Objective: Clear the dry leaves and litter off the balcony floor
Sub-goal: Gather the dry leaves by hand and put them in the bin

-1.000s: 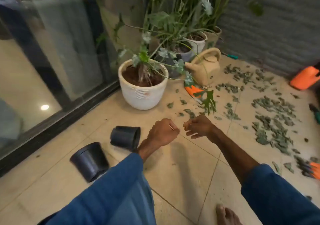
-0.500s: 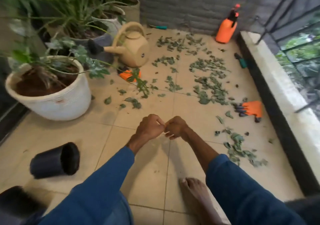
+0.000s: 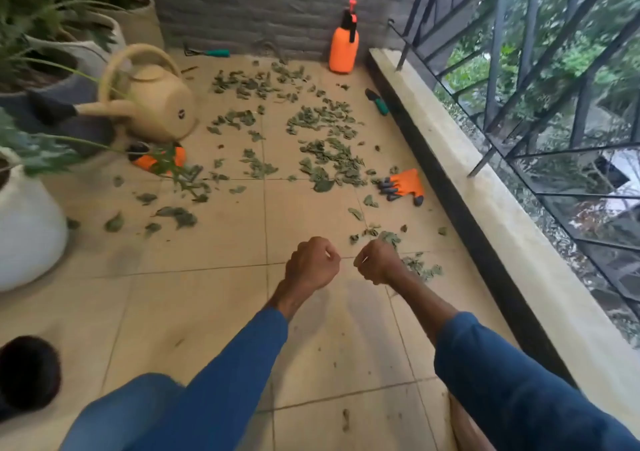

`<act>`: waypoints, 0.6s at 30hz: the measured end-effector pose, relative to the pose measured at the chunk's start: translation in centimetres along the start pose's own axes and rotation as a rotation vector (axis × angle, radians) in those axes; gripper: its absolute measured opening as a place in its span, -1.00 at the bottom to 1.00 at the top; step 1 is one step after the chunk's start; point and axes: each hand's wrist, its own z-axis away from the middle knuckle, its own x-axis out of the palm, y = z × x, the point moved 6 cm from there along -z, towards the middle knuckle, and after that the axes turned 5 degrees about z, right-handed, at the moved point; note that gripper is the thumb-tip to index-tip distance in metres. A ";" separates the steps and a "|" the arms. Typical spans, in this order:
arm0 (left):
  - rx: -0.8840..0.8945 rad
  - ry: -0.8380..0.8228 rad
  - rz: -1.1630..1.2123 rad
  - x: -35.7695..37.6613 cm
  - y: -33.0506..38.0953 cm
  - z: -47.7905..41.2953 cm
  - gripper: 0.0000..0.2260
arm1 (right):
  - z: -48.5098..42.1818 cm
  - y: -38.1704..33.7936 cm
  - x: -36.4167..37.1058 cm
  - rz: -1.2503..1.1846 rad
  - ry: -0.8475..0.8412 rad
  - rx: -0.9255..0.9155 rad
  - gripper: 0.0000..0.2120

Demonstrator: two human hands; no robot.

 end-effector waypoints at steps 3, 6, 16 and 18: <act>0.006 -0.039 -0.075 3.5 1.4 -3.1 -0.88 | -2.9 2.7 0.5 -0.003 0.069 -0.031 -0.82; 0.042 -0.108 -0.242 7.0 6.7 -7.6 -0.82 | -6.2 6.3 -0.3 -0.163 0.164 -0.007 -0.67; 0.000 -0.352 -0.643 11.9 16.5 -12.0 -0.81 | -7.0 17.1 -2.0 -0.429 0.188 0.257 -0.78; 0.014 -0.373 -0.635 12.6 15.4 -13.4 -0.84 | -7.1 17.9 -0.4 -0.447 0.211 0.257 -0.71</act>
